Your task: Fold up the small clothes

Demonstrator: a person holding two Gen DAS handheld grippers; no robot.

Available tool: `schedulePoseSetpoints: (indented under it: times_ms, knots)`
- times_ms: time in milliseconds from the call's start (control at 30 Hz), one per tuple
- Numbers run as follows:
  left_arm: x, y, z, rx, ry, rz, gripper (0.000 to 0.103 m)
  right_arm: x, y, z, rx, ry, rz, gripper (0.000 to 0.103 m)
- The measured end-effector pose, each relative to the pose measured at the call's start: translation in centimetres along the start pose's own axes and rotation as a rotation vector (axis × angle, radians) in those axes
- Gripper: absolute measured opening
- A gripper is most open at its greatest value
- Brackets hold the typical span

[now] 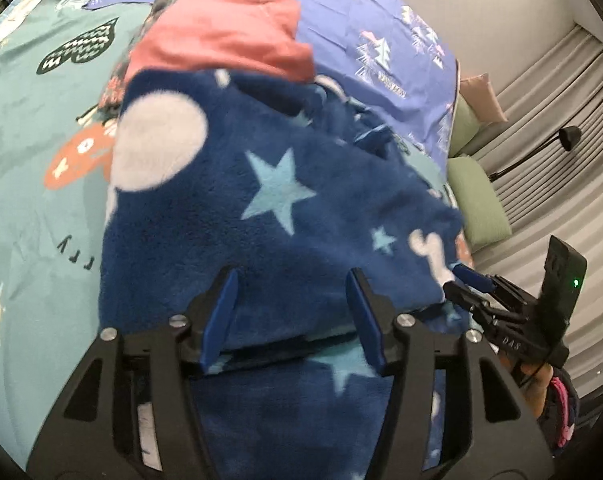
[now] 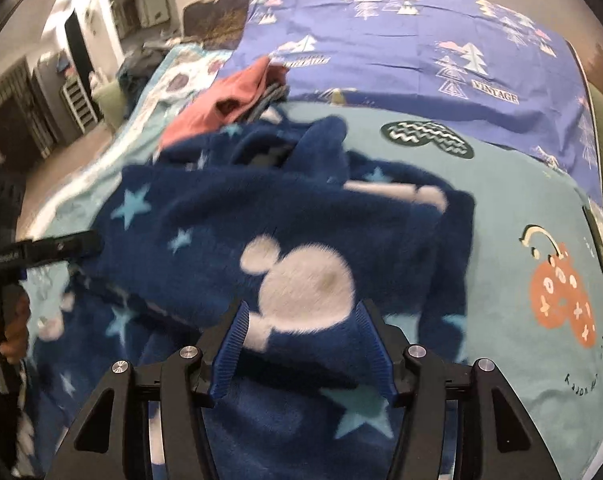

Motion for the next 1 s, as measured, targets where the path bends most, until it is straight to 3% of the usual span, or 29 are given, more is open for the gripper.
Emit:
schedulePoseSetpoints:
  times_ms: [200,400,500,600,800,1000]
  knots:
    - [-0.8,0.4,-1.2,-0.001,-0.004,0.001,0.058,0.3,-0.6,0.7,0.035,-0.031,-0.032,0.058]
    - [-2.7,3.1,-2.6,-0.066,-0.097,-0.018,0.058,2.5,5.6,-2.6,-0.085,0.076,0.006,0.059]
    - [-2.6,3.3,-1.4,-0.039,-0.105,-0.039,0.058,3.1,7.9,-0.2,-0.063,0.039,0.015,0.059]
    - [-1.6,2.9,0.2,0.008,-0.103,-0.075,0.058,4.1,8.9,3.1,-0.011,0.075,0.058,0.058]
    - [-0.4,2.2,1.6,0.027,-0.107,-0.108,0.058,4.3,8.0,8.0,0.073,-0.009,0.036,0.056]
    - [-0.6,2.4,0.2,0.02,-0.1,-0.097,0.058,3.1,8.3,6.5,0.044,0.028,0.101,0.055]
Point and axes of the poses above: each gripper's, at about its wrist camera, not at the fingertips, and z roughly the way its jaws point, x to its left, y to its top, the point moved 10 cm from there along z, roughly the way its jaws point, and after that the axes turned 2 degrees about -x, right-handed, at the moved point
